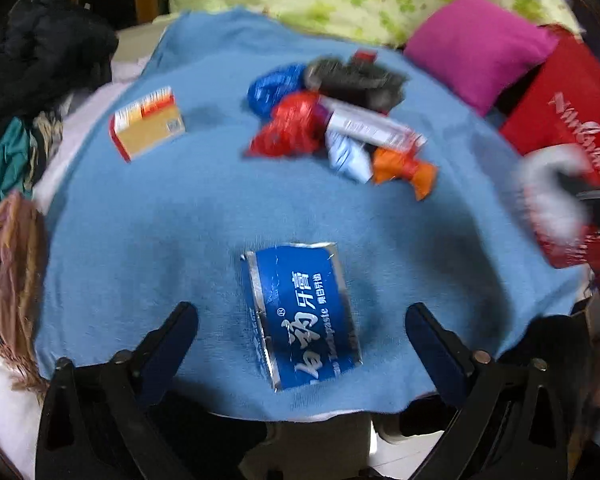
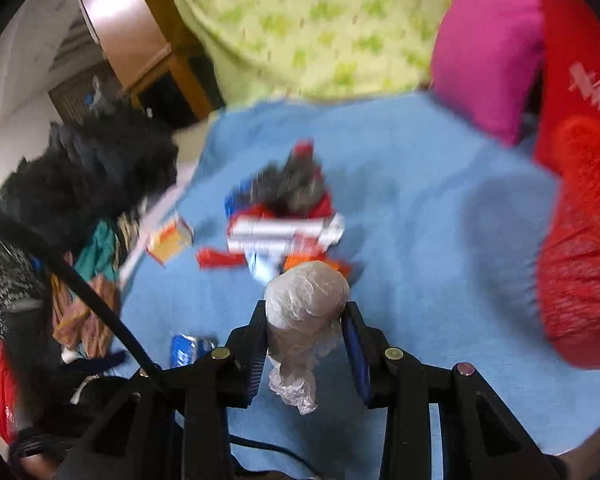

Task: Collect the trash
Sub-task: 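Grasp the white tissue with the right tool while the left tool grasps the blue toothpaste box, then carry both items to the red wastebasket and open both tools to drop them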

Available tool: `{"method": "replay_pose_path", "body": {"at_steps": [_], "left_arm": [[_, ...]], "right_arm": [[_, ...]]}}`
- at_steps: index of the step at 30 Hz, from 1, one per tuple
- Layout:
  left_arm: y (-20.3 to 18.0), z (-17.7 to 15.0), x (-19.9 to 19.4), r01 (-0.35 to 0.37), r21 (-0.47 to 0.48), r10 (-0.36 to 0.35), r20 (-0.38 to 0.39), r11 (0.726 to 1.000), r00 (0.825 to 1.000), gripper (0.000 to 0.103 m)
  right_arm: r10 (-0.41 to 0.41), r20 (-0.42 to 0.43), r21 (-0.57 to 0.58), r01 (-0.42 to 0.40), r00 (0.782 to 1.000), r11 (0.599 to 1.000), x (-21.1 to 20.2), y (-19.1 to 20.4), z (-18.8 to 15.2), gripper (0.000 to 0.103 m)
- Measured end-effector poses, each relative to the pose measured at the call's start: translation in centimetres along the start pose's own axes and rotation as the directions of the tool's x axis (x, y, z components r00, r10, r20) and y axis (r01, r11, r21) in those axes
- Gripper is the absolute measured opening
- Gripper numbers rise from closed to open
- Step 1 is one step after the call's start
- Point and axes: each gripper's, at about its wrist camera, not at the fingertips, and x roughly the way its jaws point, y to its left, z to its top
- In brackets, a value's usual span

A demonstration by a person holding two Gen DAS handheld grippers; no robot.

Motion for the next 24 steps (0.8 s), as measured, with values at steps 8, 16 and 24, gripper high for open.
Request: {"method": "replay_pose_path", "body": {"at_steps": [8,16,24], "left_arm": [[0.5,-0.1,1.8,0.016,-0.026,-0.016,-0.033,1.0,0.999,0.06],[-6.3,4.4,-4.3,0.094,0.148,-0.11,0.1,0.984,0.989,0.06],[-22.1,11.7,-10.0,0.256,0.413,-0.35,0.17,0.874,0.921,0.061]], "right_arm": [[-0.075,0.215,0.076,0.059,0.974,0.995,-10.8,-4.3,0.2,0.038],[-0.16,0.323,0.238,0.084,0.933,0.968,-17.0,-11.4,1.1,0.038],[-0.18,0.338,0.379,0.041,0.924,0.924,-18.3,-18.4,1.7,0.041]]}}
